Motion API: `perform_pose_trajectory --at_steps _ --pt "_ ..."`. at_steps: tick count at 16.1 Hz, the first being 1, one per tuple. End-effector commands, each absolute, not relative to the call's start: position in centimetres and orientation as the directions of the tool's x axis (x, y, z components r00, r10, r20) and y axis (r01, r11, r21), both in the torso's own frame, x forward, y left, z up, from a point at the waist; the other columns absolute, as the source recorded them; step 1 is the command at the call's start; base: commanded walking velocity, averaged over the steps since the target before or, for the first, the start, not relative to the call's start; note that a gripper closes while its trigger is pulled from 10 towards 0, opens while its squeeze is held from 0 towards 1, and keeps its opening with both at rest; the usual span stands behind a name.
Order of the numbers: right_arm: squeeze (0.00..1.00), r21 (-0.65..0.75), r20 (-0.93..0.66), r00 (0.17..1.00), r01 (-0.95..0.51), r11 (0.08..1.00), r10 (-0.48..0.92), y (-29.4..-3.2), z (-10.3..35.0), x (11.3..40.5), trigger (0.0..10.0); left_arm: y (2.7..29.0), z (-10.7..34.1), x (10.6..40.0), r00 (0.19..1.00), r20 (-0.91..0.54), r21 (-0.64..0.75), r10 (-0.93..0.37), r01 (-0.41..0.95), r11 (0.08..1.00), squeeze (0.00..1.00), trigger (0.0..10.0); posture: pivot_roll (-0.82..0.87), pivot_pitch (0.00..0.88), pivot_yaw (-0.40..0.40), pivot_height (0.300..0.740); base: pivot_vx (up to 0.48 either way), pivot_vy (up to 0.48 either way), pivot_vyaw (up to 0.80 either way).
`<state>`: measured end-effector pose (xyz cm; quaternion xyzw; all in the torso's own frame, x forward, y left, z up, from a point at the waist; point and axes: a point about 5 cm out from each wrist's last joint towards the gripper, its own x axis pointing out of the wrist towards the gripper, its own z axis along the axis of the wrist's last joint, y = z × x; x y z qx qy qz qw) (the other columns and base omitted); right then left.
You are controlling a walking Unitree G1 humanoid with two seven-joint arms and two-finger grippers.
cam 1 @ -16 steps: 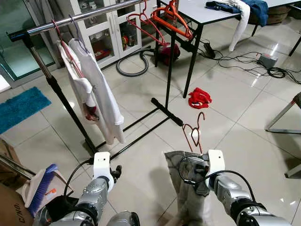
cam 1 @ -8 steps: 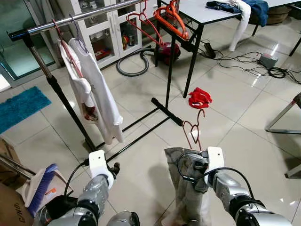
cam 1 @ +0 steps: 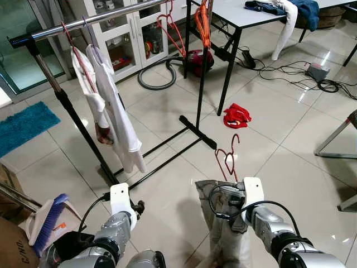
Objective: Hang hanger
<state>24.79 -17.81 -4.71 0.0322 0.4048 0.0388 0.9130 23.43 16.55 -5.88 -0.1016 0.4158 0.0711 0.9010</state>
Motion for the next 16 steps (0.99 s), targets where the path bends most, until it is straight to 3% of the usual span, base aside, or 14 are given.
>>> perform_pose_trajectory --at_steps 1,6,10,16 --pt "0.00 0.083 -0.736 0.669 -0.059 0.995 0.101 -17.7 -4.6 25.0 10.0 16.7 -6.2 23.0 0.626 -0.778 -0.121 0.048 -0.224 0.967 0.00 10.0 -0.09 0.000 0.038 0.740 0.000 0.000 0.00" --pt "0.00 0.095 -0.784 0.615 -0.011 0.995 0.081 -17.8 -5.4 23.9 10.0 16.6 -7.3 21.2 0.541 -0.839 -0.099 0.061 -0.262 0.960 0.00 10.0 -0.09 0.000 0.040 0.740 0.000 0.000 0.00" --pt "0.00 0.085 -0.784 0.613 -0.046 0.995 0.096 -17.6 -5.4 24.0 10.0 16.2 -7.2 21.4 0.553 -0.832 -0.074 0.044 -0.189 0.979 0.00 10.0 -0.09 0.000 0.037 0.740 0.000 0.000 0.00" --pt "0.00 0.090 -0.786 0.611 -0.029 0.996 0.089 -17.6 -5.6 23.7 10.0 16.0 -7.1 21.6 0.553 -0.833 -0.082 0.033 -0.183 0.980 0.00 10.0 -0.11 0.000 0.047 0.740 0.000 0.000 0.00"
